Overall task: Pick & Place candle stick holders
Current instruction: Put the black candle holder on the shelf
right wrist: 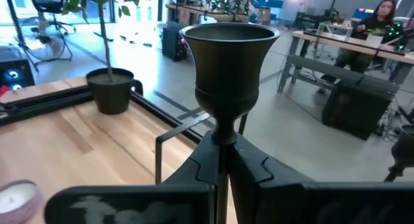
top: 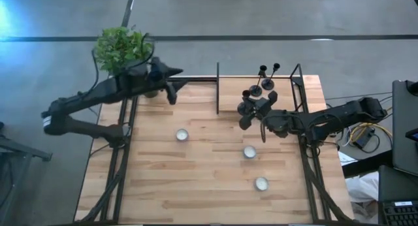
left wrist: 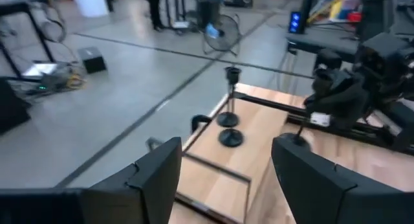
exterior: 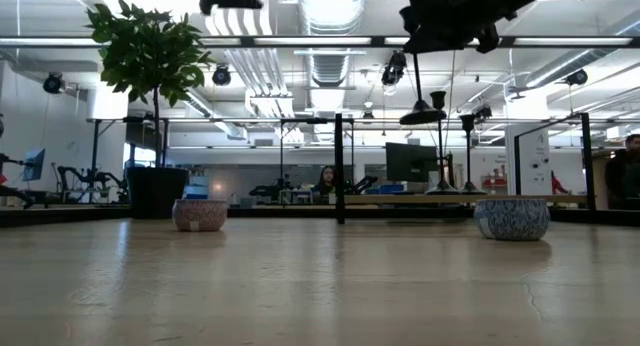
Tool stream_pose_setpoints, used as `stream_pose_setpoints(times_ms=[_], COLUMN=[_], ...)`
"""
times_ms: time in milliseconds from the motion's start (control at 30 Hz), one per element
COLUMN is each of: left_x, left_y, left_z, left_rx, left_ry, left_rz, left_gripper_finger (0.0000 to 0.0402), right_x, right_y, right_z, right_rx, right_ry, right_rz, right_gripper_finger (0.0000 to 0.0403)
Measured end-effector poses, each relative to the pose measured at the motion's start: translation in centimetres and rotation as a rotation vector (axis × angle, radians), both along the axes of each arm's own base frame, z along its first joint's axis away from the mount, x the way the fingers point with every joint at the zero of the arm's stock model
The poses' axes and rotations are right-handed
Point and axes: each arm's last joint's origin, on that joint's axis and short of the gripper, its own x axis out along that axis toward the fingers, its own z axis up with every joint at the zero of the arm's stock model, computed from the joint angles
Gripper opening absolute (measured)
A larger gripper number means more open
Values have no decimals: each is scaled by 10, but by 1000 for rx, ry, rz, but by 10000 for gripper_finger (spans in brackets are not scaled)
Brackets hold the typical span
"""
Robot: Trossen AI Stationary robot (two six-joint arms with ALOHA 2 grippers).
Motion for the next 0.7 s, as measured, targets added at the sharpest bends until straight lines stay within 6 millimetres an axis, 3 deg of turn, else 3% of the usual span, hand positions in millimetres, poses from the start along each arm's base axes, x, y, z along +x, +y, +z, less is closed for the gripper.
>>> stream_pose_setpoints(times_ms=[100, 300, 700], left_x=[-18, -40, -42], left_y=[-3, -6, -6], left_z=[-19, -52, -120], left_rx=[50, 187, 202], left_ry=[-13, 53, 263], left_rz=[93, 250, 219], left_gripper_finger=[246, 246, 246], right_x=[2, 11, 66], right_y=[0, -3, -7], right_z=[-5, -23, -63], right_rx=[13, 19, -47], right_ry=[-19, -110, -100], right_rz=[-37, -315, -388], right_gripper_finger=[10, 10, 11])
